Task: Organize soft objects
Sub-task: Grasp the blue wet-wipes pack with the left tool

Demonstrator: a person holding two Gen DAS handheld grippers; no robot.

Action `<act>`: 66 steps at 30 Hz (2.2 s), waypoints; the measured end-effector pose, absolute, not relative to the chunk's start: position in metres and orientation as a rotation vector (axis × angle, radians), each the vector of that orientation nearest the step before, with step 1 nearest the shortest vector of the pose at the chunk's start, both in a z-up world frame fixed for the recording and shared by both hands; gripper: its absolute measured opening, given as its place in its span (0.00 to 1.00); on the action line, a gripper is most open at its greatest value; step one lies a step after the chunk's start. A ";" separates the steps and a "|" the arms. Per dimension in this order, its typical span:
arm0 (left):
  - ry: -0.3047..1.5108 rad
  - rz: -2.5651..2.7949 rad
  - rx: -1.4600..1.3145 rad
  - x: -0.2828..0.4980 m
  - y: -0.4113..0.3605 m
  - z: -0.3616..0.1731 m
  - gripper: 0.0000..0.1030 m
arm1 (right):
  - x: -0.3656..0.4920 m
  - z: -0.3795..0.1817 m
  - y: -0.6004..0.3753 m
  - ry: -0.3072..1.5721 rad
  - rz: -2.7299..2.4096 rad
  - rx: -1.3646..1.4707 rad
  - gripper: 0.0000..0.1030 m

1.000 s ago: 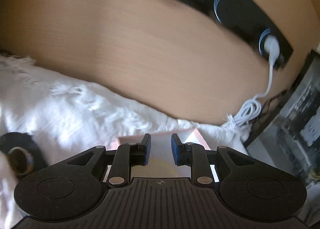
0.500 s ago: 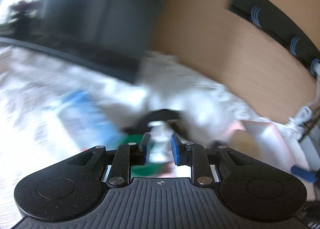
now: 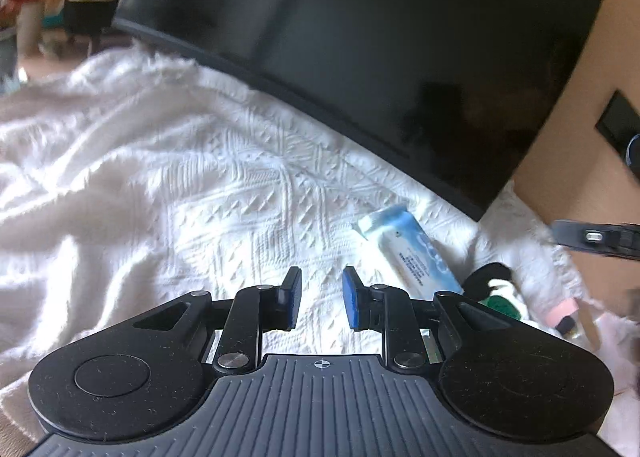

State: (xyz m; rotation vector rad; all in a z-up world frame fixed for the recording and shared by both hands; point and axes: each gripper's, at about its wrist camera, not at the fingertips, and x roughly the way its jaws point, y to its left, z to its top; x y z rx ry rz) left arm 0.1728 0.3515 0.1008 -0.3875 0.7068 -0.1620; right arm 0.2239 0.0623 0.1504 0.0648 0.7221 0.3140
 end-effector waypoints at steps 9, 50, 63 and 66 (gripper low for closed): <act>0.791 -0.307 -0.564 0.222 0.327 0.060 0.23 | 0.305 0.083 0.083 0.990 0.248 0.131 0.20; 0.722 -0.470 0.200 0.178 0.266 0.053 0.55 | 0.105 0.010 0.124 0.914 0.363 -0.228 0.59; 0.688 -0.266 0.198 0.187 0.293 0.045 0.66 | 0.106 -0.001 0.111 0.886 0.317 -0.109 0.86; 0.684 -0.287 0.135 0.195 0.301 0.043 0.78 | 0.105 -0.002 0.111 0.883 0.331 -0.114 0.90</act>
